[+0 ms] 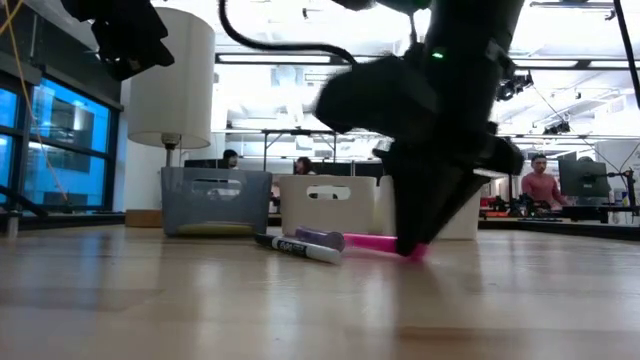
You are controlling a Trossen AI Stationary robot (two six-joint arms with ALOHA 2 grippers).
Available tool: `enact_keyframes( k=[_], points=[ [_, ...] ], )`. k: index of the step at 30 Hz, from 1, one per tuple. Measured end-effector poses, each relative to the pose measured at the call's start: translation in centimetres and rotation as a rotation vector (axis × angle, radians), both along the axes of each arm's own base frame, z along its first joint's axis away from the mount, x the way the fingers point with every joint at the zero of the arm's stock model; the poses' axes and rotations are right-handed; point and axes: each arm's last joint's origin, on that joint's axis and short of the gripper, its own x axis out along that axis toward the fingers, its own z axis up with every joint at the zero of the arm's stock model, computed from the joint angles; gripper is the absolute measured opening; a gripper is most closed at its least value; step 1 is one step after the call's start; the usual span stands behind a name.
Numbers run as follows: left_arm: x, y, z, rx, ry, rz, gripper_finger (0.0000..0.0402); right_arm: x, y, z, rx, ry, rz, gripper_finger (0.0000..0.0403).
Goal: Pick & Place Markers
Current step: Put the pink pen into the black bin
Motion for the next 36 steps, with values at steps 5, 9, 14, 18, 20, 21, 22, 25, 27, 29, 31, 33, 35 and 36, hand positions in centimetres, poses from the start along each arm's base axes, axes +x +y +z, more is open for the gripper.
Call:
enact_keyframes(
  k=[5, 9, 14, 18, 20, 21, 22, 25, 27, 29, 31, 33, 35, 36],
  points=[
    [0.0, 0.0, 0.0, -0.002, -0.005, 0.001, 0.0136, -1.0, -0.5, 1.8, -0.014, 0.028, -0.013, 0.0035],
    [0.2, 0.0, 0.2, -0.004, -0.030, 0.012, 0.0136, -1.5, -0.7, 3.3, -0.035, 0.019, -0.008, 0.0035],
    [0.6, -0.1, 0.8, 0.018, -0.105, 0.011, 0.0136, -1.9, -1.1, 6.1, -0.054, -0.071, 0.004, 0.0037],
    [1.2, -0.3, 1.2, 0.031, -0.174, -0.005, 0.0136, -2.5, -1.5, 8.8, -0.089, -0.170, -0.008, 0.0035],
    [1.5, -0.4, 1.5, 0.047, -0.215, -0.013, 0.0136, -2.9, -1.8, 10.4, -0.110, -0.233, -0.010, 0.0035],
    [1.6, -0.5, 1.6, 0.056, -0.231, -0.013, 0.0136, -3.1, -1.9, 11.1, -0.121, -0.263, -0.004, 0.0035],
    [1.7, -0.5, 1.7, 0.062, -0.249, -0.014, 0.0136, -3.3, -2.1, 11.8, -0.130, -0.290, 0.003, 0.0036],
    [2.1, -0.6, 2.1, 0.089, -0.306, -0.001, 0.0136, -3.8, -2.5, 14.0, -0.155, -0.384, 0.019, 0.0040],
    [2.3, -0.6, 2.5, 0.102, -0.357, 0.008, 0.0136, -4.1, -2.7, 15.4, -0.173, -0.444, 0.042, 0.0041],
    [2.7, -0.5, 3.0, 0.114, -0.417, 0.011, 0.0136, -4.3, -2.8, 16.7, -0.199, -0.505, 0.070, 0.0040],
    [3.2, -0.3, 3.4, 0.127, -0.480, 0.021, 0.0136, -4.5, -3.0, 17.8, -0.228, -0.566, 0.084, 0.0038],
    [3.8, 0.0, 3.9, 0.128, -0.549, 0.019, 0.0136, -4.8, -3.1, 19.0, -0.247, -0.620, 0.103, 0.0037],
    [4.2, 0.5, 4.5, 0.126, -0.616, 0.017, 0.0136, -4.8, -3.2, 19.8, -0.263, -0.661, 0.120, 0.0038],
    [4.4, 0.7, 4.7, 0.120, -0.650, 0.015, 0.0136, -4.9, -3.3, 20.2, -0.273, -0.680, 0.126, 0.0040]
  ],
)
